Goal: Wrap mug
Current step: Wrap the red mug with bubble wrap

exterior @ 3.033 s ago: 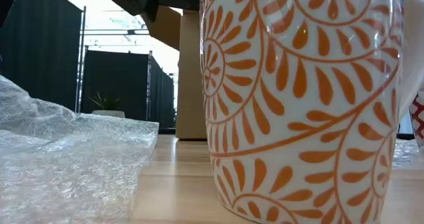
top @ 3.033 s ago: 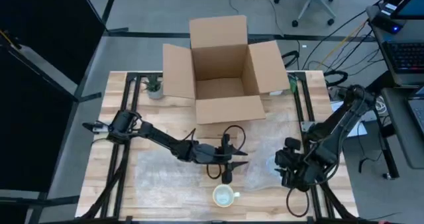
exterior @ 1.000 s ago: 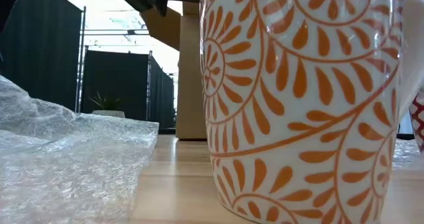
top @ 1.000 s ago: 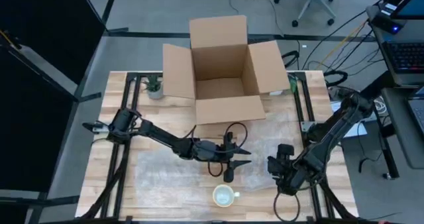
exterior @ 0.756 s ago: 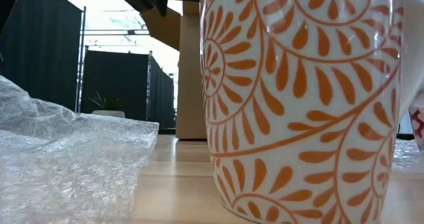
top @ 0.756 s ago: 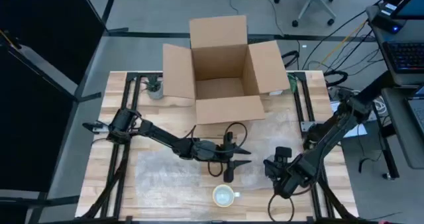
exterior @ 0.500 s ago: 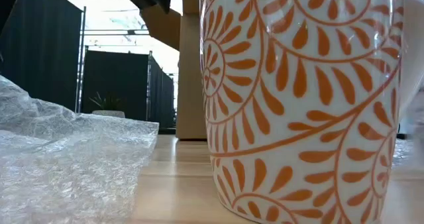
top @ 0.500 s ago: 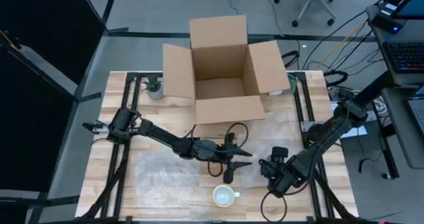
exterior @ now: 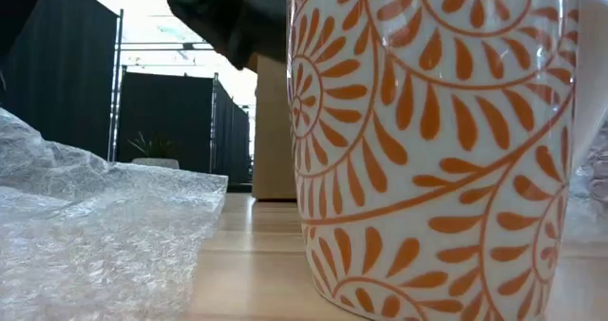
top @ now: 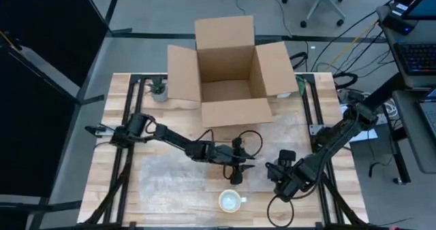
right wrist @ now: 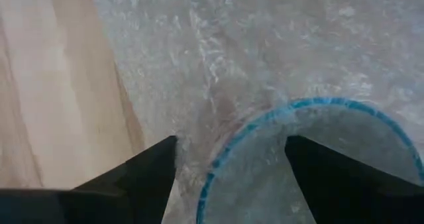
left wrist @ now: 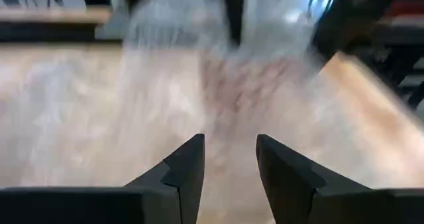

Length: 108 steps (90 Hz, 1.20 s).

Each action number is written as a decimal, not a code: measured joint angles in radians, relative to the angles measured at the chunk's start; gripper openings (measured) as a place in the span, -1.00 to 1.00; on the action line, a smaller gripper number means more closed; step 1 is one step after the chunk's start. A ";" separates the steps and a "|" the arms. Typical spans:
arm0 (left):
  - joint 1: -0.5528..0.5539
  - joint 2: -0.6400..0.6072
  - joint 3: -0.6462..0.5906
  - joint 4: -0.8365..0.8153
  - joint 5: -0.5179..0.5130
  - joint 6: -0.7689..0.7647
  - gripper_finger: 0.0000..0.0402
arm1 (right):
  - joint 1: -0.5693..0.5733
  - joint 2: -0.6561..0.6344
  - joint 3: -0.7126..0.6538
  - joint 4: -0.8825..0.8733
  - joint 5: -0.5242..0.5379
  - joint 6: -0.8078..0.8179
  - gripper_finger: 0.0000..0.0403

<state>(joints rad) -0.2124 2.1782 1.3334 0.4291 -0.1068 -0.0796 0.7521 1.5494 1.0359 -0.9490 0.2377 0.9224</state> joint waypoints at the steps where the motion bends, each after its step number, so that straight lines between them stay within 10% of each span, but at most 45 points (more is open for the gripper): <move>1: 0.001 0.006 0.008 -0.009 0.001 0.000 -0.37 | 0.000 0.000 0.000 0.001 0.000 0.000 0.34; 50: 0.008 0.115 0.386 -0.104 0.104 0.199 -0.37 | 0.002 -0.001 0.000 0.011 0.031 0.006 0.34; 108: 0.011 0.055 0.365 -0.687 0.018 0.111 -0.37 | 0.002 -0.001 0.000 0.014 0.033 0.013 0.34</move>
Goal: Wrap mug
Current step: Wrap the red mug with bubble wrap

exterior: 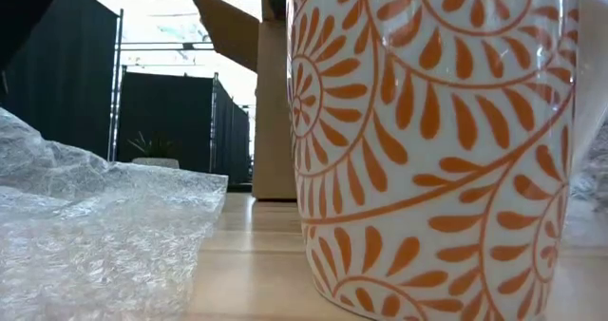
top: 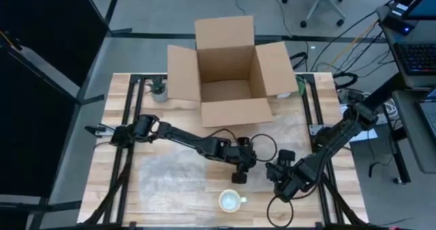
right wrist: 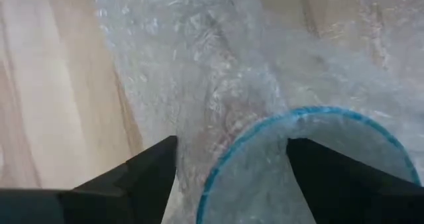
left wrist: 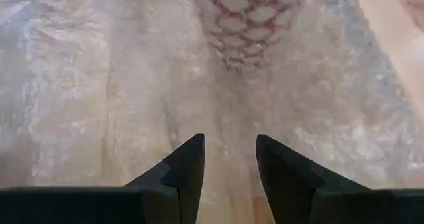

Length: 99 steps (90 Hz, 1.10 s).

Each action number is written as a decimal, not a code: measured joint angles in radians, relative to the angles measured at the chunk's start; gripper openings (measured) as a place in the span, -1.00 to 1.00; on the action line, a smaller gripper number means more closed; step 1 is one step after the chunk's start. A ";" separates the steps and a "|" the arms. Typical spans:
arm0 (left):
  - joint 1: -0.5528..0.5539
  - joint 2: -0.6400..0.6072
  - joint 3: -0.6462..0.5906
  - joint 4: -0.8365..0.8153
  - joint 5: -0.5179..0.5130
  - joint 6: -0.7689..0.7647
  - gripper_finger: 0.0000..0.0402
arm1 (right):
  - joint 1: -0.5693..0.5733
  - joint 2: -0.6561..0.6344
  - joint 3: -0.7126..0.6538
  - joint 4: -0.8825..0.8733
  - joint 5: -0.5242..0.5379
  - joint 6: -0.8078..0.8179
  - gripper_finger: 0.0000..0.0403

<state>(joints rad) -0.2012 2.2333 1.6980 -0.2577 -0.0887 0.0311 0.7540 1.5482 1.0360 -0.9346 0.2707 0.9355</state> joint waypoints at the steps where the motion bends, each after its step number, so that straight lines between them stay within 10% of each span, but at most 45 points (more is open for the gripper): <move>1: 0.000 0.001 -0.004 -0.002 0.000 0.000 -0.37 | 0.000 0.000 0.000 0.001 0.002 0.001 0.34; 42: 0.005 0.130 0.040 0.491 0.112 -0.025 -0.37 | 0.000 0.000 0.000 0.016 0.020 0.002 0.34; 99: 0.010 0.220 0.115 0.668 0.112 -0.070 -0.37 | 0.002 0.000 -0.003 0.003 -0.027 0.017 0.34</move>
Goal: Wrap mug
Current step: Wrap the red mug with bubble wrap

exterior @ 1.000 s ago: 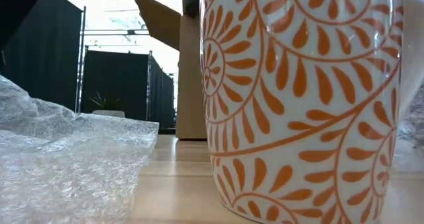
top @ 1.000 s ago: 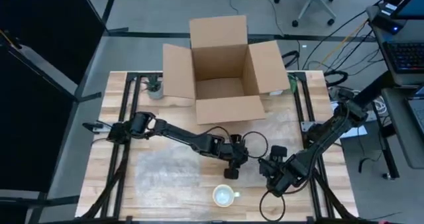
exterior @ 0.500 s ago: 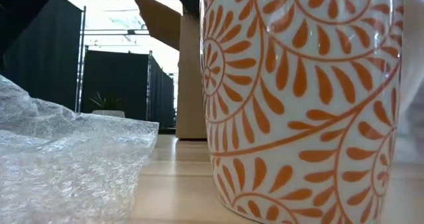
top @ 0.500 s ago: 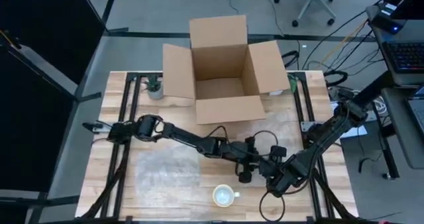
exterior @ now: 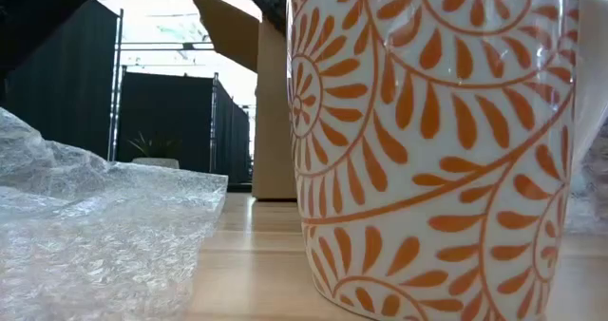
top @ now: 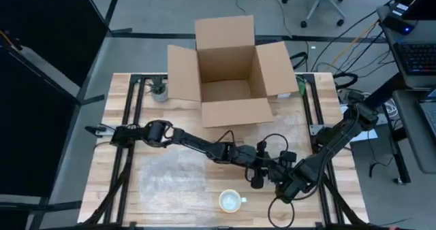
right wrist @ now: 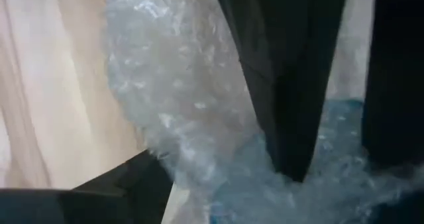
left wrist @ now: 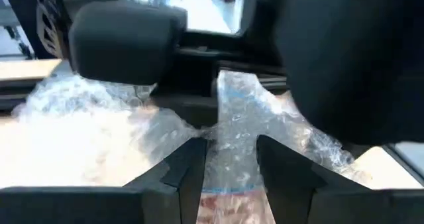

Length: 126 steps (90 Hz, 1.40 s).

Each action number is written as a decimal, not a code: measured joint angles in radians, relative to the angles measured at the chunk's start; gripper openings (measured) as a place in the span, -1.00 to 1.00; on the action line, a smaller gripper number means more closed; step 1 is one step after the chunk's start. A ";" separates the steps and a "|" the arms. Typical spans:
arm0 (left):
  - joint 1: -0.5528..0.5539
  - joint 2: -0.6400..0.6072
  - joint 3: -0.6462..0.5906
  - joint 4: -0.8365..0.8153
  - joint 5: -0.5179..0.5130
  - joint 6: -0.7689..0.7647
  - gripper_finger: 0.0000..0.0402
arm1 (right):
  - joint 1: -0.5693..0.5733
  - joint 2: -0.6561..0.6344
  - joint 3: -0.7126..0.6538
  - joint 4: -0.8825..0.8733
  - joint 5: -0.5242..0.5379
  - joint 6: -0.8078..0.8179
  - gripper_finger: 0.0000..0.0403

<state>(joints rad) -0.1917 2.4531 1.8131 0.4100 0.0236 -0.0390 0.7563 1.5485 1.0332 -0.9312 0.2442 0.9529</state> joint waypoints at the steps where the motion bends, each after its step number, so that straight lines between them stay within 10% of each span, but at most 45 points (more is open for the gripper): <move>1: 0.000 0.001 0.000 0.001 0.000 -0.001 -0.37 | 0.000 -0.001 0.000 -0.001 -0.002 0.003 0.34; 65: 0.004 0.005 0.001 -0.018 0.001 0.001 -0.37 | 0.047 -0.201 0.132 -0.110 0.068 0.036 0.34; 126: 0.004 0.001 -0.001 -0.017 0.001 -0.002 -0.37 | 0.044 -0.081 -0.151 0.180 0.026 0.105 0.34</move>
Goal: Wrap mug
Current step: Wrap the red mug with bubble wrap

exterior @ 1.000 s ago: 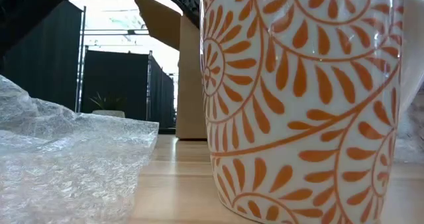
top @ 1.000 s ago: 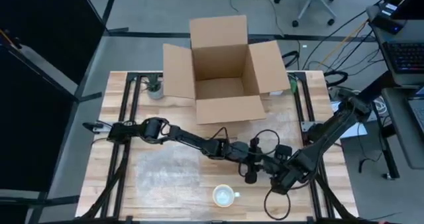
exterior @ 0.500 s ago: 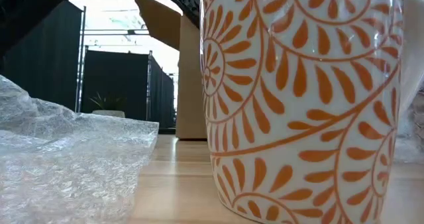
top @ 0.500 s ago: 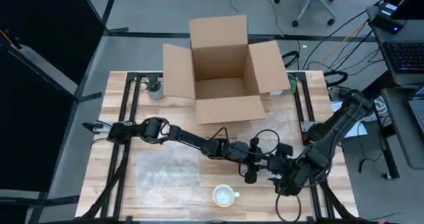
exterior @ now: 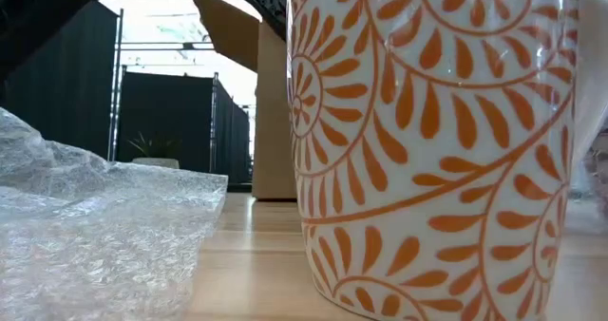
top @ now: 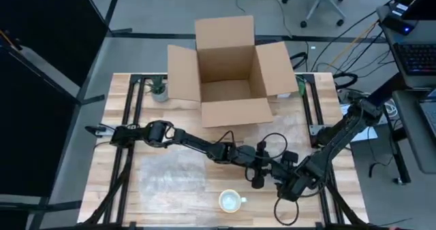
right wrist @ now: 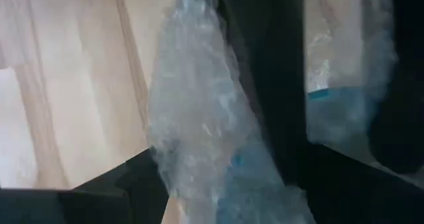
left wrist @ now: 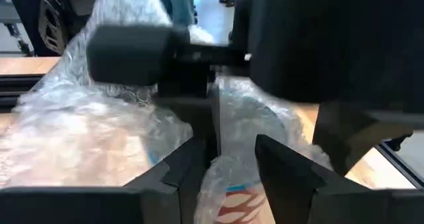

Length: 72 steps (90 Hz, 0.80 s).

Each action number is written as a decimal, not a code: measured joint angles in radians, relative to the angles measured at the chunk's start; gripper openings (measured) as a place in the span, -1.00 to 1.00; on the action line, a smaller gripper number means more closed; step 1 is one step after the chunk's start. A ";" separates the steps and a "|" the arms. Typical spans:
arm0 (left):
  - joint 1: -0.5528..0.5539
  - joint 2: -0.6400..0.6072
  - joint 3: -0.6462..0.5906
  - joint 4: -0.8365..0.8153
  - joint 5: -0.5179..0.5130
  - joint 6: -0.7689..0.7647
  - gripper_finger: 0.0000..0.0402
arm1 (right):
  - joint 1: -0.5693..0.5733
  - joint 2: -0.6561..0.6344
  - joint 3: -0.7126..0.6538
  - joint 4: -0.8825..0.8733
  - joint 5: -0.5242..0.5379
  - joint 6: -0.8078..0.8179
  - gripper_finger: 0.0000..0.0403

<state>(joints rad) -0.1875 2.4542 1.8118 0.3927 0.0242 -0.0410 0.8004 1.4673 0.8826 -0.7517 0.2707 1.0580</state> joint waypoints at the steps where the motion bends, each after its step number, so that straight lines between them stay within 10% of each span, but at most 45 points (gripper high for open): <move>1: 0.000 0.000 0.000 0.000 0.000 0.000 -0.37 | -0.001 0.000 -0.002 0.003 0.000 0.000 0.34; 72: 0.000 0.000 -0.001 0.001 -0.001 -0.005 -0.37 | 0.016 -0.178 0.305 -0.445 -0.037 0.004 0.34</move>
<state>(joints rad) -0.1875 2.4542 1.8111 0.3940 0.0231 -0.0460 0.8165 1.2896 1.1877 -1.1971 0.2333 1.0622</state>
